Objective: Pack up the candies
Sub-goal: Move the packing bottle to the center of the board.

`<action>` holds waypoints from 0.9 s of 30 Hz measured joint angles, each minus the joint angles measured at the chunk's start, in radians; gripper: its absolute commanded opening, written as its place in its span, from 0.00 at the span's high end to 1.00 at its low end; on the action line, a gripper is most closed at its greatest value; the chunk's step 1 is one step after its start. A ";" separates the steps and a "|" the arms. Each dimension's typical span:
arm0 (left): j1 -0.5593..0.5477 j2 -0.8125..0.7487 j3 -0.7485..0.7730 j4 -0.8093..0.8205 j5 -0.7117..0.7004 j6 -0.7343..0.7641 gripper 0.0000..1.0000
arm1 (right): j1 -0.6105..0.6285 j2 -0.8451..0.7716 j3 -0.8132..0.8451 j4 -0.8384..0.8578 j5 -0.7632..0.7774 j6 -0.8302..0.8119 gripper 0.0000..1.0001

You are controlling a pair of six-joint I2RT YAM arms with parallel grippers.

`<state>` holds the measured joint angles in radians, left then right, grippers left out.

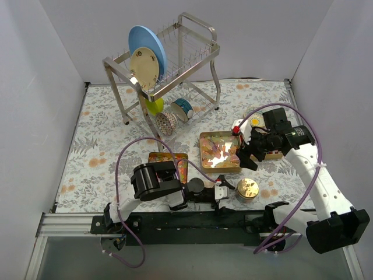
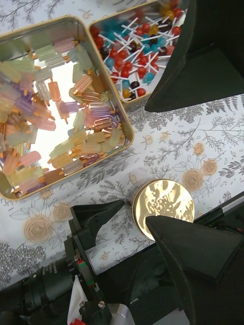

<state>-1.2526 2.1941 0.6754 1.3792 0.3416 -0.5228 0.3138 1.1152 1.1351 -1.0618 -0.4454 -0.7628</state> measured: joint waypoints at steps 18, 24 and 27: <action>0.025 -0.016 0.100 -0.041 -0.232 -0.109 0.02 | -0.138 0.076 0.079 -0.092 -0.063 -0.040 0.12; 0.011 -0.067 0.058 -0.032 -0.195 -0.121 0.02 | -0.138 0.079 0.121 -0.093 -0.071 -0.042 0.12; -0.010 -0.067 0.030 -0.041 -0.161 -0.130 0.02 | -0.140 0.080 0.121 -0.094 -0.070 -0.041 0.12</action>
<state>-1.2629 2.1269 0.7052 1.3380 0.1802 -0.6529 0.1734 1.1954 1.2560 -1.1557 -0.5156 -0.8040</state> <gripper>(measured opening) 0.983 0.883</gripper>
